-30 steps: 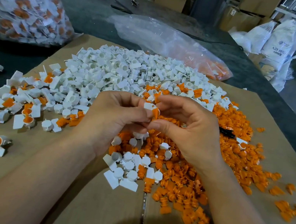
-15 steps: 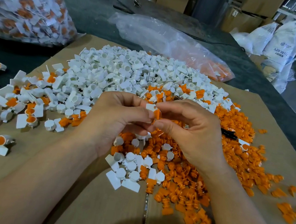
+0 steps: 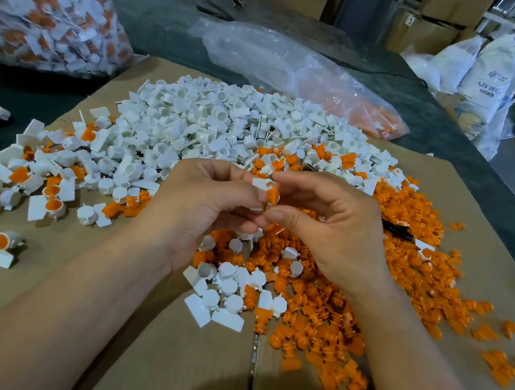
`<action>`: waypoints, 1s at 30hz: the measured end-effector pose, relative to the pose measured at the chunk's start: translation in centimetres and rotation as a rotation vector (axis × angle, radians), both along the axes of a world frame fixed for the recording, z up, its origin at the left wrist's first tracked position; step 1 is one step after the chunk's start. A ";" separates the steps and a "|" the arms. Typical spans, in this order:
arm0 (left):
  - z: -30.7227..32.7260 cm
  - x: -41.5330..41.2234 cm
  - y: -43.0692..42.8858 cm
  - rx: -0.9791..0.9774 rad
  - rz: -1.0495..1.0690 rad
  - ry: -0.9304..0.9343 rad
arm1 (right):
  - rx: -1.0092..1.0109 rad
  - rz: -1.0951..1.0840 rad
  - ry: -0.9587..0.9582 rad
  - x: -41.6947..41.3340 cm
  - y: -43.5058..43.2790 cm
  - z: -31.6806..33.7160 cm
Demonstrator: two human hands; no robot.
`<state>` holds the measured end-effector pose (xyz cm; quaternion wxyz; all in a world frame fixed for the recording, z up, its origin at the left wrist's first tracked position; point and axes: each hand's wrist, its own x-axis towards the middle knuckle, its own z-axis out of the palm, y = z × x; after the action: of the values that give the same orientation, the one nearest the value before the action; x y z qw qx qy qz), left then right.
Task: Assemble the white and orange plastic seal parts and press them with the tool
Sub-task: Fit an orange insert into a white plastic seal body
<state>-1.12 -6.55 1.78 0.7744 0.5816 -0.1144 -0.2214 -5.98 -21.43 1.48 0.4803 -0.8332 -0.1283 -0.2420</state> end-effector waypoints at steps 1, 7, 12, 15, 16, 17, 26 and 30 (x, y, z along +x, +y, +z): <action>0.0 0.0 0.0 0.005 0.001 0.004 | -0.004 -0.003 0.008 0.0 -0.1 0.0; 0.0 0.2 0.1 0.017 0.028 0.026 | -0.021 0.007 0.035 0.0 -0.2 0.2; 0.1 0.1 0.0 0.031 0.032 0.026 | -0.024 0.004 0.034 -0.1 -0.2 0.3; 0.1 0.0 0.0 0.066 0.048 0.014 | -0.018 0.008 0.031 -0.1 -0.2 0.3; 0.2 0.0 0.0 0.083 0.053 0.003 | -0.017 0.007 0.027 -0.1 -0.2 0.3; 0.2 0.0 0.0 0.100 0.056 -0.009 | -0.020 0.003 0.024 -0.1 -0.1 0.3; 0.2 -0.1 0.0 0.146 0.065 -0.030 | -0.027 -0.012 0.038 -0.1 -0.1 0.5; 0.3 -0.1 -0.1 0.132 0.079 -0.005 | -0.073 -0.256 0.147 -0.3 -2.3 1.8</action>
<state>-1.19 -6.62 2.03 0.7421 0.6361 -0.0785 -0.1961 -6.32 -23.73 3.23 0.4231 -0.8751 0.0059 -0.2347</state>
